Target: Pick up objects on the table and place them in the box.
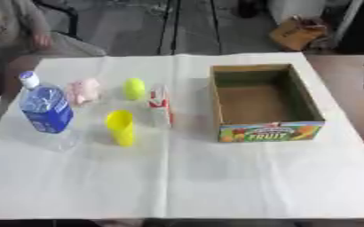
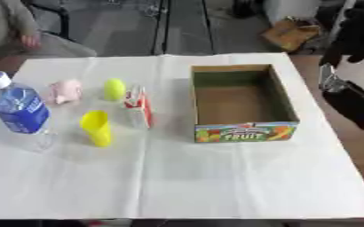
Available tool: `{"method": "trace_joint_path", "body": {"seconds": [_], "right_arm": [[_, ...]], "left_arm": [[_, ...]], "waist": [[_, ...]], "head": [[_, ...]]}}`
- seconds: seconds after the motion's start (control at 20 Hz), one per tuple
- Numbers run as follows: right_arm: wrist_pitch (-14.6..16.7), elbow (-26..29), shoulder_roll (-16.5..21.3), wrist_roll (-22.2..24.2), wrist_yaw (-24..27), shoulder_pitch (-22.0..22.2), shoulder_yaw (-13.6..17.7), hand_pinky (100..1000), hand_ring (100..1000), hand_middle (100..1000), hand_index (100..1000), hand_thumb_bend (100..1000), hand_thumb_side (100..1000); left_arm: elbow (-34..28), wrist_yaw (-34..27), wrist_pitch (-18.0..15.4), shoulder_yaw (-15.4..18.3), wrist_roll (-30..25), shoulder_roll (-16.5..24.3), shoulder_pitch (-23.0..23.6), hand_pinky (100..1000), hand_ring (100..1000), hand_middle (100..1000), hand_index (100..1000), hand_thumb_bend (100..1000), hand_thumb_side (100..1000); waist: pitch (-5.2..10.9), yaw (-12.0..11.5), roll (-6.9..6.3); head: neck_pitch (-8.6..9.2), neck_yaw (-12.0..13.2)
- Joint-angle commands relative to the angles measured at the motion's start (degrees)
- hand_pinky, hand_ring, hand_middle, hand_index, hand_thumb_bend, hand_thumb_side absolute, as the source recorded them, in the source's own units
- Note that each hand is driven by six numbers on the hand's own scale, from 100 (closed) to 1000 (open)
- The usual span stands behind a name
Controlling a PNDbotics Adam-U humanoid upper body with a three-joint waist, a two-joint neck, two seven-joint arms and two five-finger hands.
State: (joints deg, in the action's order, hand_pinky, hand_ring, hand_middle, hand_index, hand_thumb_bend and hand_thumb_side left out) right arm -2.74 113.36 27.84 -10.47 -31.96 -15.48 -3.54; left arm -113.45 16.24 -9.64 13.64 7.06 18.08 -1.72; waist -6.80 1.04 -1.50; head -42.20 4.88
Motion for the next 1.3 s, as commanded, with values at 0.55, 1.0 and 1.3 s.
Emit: {"method": "trace_joint_path", "body": {"seconds": [0.55, 1.0, 1.3], "right_arm": [[-0.10, 1.24, 0.16, -1.14, 0.41, -0.91, 0.75, 545, 642, 751, 919, 100, 333], [-0.07, 1.24, 0.24, -1.02, 0.52, -0.86, 0.72, 546, 642, 752, 919, 100, 327], [0.04, 1.24, 0.19, -1.01, 0.62, -0.96, 0.68, 545, 641, 751, 920, 100, 345]], "left_arm": [[-1.12, 5.20, 15.04, 5.29, 10.15, 1.92, -4.53, 602, 690, 763, 880, 740, 683], [14.55, 4.27, 19.84, 5.24, 7.74, 6.61, -8.20, 618, 696, 769, 898, 806, 736], [24.64, 5.99, 18.38, 4.67, 3.73, 10.22, -12.14, 652, 714, 776, 909, 1000, 657]], "waist": [[-1.55, -0.65, -0.06], [-1.10, -0.53, -0.30], [-1.31, -0.21, -0.24]], "head": [[0.54, -0.46], [0.85, -0.69], [1.11, -0.63]]}}
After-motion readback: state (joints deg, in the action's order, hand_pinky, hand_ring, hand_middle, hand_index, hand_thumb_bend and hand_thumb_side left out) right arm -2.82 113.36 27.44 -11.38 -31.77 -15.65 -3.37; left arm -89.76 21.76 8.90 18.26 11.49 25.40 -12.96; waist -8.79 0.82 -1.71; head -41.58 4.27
